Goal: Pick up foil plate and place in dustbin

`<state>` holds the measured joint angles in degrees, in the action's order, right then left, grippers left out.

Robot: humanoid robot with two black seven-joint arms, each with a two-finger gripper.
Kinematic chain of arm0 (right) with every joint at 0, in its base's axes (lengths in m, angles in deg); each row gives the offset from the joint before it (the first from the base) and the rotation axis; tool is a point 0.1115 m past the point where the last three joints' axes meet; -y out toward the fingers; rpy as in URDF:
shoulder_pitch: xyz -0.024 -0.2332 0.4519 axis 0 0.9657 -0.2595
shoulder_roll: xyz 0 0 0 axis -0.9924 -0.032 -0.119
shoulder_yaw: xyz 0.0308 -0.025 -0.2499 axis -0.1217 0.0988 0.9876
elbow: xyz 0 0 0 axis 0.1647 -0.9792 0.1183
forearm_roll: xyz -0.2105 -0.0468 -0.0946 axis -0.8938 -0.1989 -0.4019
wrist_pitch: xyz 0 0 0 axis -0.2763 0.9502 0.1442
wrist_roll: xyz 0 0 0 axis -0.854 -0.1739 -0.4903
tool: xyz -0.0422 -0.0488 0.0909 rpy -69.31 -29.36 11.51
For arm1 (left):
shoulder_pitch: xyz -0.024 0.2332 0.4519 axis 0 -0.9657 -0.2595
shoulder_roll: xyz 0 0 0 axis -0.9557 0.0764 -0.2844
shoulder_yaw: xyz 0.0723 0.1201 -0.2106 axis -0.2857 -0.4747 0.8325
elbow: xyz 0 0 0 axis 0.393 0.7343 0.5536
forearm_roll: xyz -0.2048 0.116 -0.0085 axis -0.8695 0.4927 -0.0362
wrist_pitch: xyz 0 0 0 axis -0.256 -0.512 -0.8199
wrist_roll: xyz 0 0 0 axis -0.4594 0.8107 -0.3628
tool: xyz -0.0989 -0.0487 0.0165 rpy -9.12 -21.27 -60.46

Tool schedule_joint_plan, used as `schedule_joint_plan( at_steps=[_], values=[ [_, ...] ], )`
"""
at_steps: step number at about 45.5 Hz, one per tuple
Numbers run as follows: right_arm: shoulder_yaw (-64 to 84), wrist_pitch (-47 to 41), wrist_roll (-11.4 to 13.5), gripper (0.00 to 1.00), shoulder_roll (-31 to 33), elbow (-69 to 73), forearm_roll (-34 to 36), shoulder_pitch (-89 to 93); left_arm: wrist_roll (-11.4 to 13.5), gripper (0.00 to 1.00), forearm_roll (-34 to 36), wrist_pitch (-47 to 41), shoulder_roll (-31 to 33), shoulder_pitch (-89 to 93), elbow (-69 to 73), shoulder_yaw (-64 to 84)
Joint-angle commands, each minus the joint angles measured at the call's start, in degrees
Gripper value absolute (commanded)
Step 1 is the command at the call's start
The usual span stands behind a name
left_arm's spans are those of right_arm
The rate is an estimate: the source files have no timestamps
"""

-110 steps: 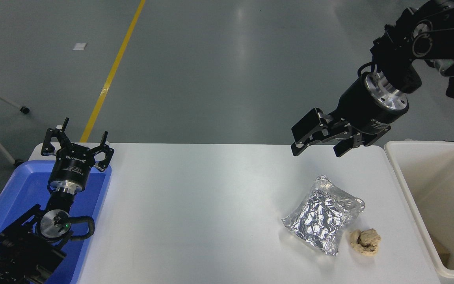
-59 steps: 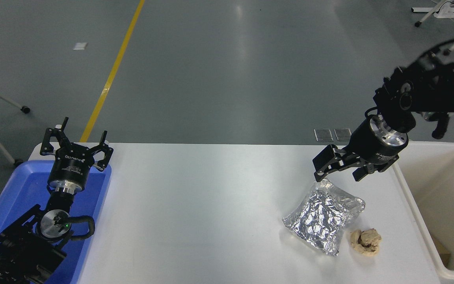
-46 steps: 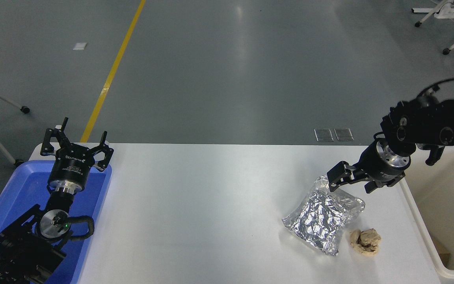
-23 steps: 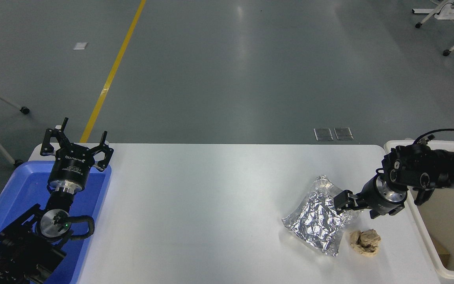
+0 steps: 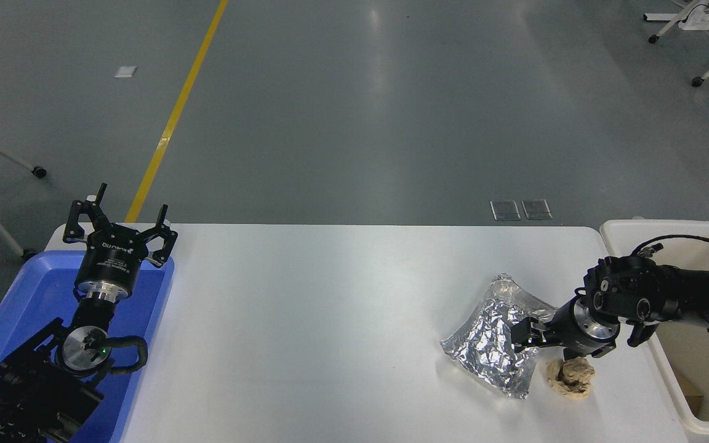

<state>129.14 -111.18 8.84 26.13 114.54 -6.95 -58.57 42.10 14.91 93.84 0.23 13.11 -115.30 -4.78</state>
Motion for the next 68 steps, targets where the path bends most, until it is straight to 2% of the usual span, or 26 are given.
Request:
schedule_joint_plan(
  at_steps=[1, 4, 8, 11, 30, 49, 56, 68],
  values=[
    [-1.41, 1.16, -0.22, 0.36, -0.70, -0.28, 0.23, 0.96, 0.00, 1.00, 0.00, 0.00, 0.00, 0.00, 0.01, -0.05],
    [-1.41, 1.60, -0.22, 0.24, -0.70, -0.28, 0.23, 0.96, 0.00, 1.00, 0.00, 0.00, 0.00, 0.00, 0.01, -0.05],
    [-1.41, 1.78, -0.22, 0.14, -0.70, -0.28, 0.23, 0.88, 0.00, 1.00, 0.00, 0.00, 0.00, 0.00, 0.00, -0.05],
    [-1.41, 1.78, -0.22, 0.00, -0.70, -0.28, 0.23, 0.79, 0.00, 1.00, 0.00, 0.00, 0.00, 0.00, 0.00, -0.05],
    [1.22, 0.81, -0.40, 0.00, 0.70, 1.20, 0.58, -4.48, 0.00, 1.00, 0.00, 0.00, 0.00, 0.00, -0.08, -0.05],
    [16.51, -4.11, -0.40, 0.00, 12.65, 23.52, 0.76, -36.19, 0.00, 1.00, 0.00, 0.00, 0.00, -0.09, 0.01, -0.14],
    [22.93, -7.45, -0.40, 0.00, 13.54, 30.47, 0.85, -51.66, 0.00, 1.00, 0.00, 0.00, 0.00, -0.09, -0.08, -0.14],
    [30.84, -12.37, -0.49, 0.00, 11.96, 41.36, 5.59, -73.46, 0.00, 1.00, 0.00, 0.00, 0.00, -0.09, 0.01, -0.14]
  ],
)
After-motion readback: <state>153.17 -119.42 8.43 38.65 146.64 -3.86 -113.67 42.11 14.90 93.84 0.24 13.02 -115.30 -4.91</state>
